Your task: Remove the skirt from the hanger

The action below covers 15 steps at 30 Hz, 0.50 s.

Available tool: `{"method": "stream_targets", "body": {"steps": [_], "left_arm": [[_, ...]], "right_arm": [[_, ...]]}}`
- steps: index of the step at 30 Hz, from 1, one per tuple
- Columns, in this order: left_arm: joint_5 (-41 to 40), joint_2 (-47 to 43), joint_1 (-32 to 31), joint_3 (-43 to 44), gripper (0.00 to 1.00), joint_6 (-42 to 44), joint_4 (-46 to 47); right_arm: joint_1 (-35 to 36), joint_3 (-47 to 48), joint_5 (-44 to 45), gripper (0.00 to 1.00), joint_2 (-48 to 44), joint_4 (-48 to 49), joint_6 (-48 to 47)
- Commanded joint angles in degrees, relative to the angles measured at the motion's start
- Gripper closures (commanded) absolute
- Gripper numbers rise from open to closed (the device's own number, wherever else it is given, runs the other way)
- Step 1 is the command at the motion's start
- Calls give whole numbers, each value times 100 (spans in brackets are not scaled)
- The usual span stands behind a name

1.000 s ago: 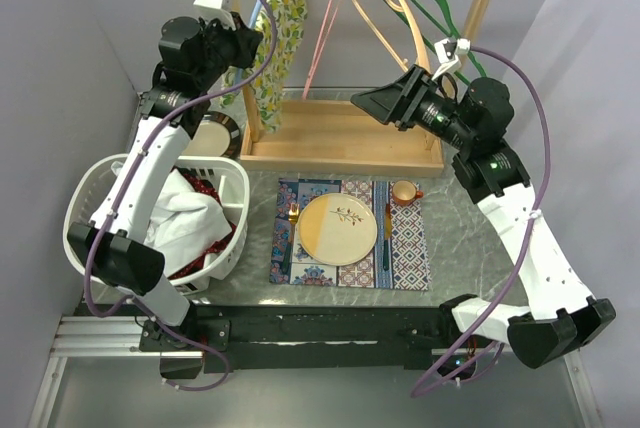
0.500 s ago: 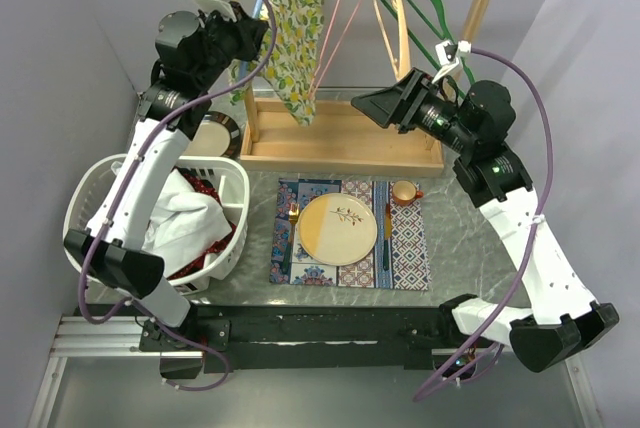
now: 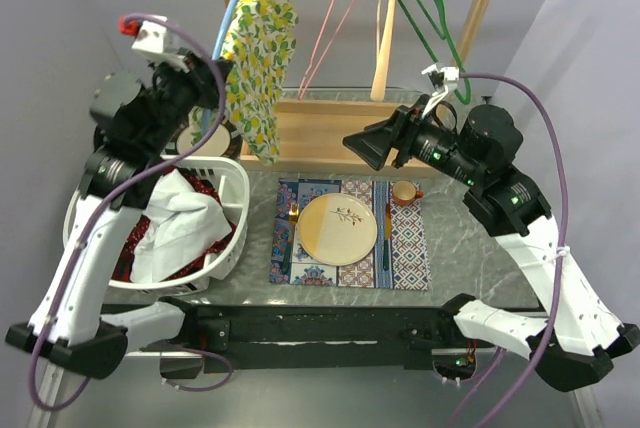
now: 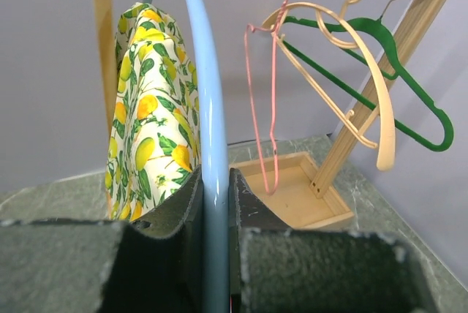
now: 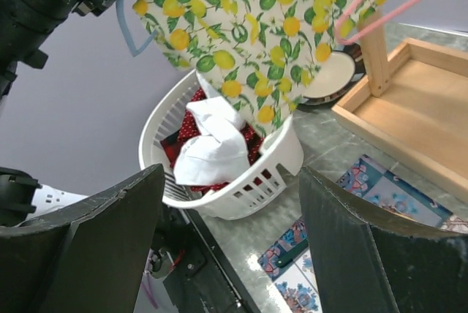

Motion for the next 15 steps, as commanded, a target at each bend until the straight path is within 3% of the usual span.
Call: {"method": "stream_targets", "body": {"steps": [1,4,9,15], "left_arm": [[-392,-661,1,-66,99,-120,-146],[-778,-1100,1,-181,99,-217,-595],[-1078,-1576,1,-172,99,-436,-1420],[-1306,-2051,1,-217,99,-622,-2062]], "right_arm": [[620,123,602,20,32,247,-104],[999,255,1051,20,181,291,-139],[2308,693,1824,18,655,545,-446],[3406,1377,2458,10,2077,1204,-842]]}}
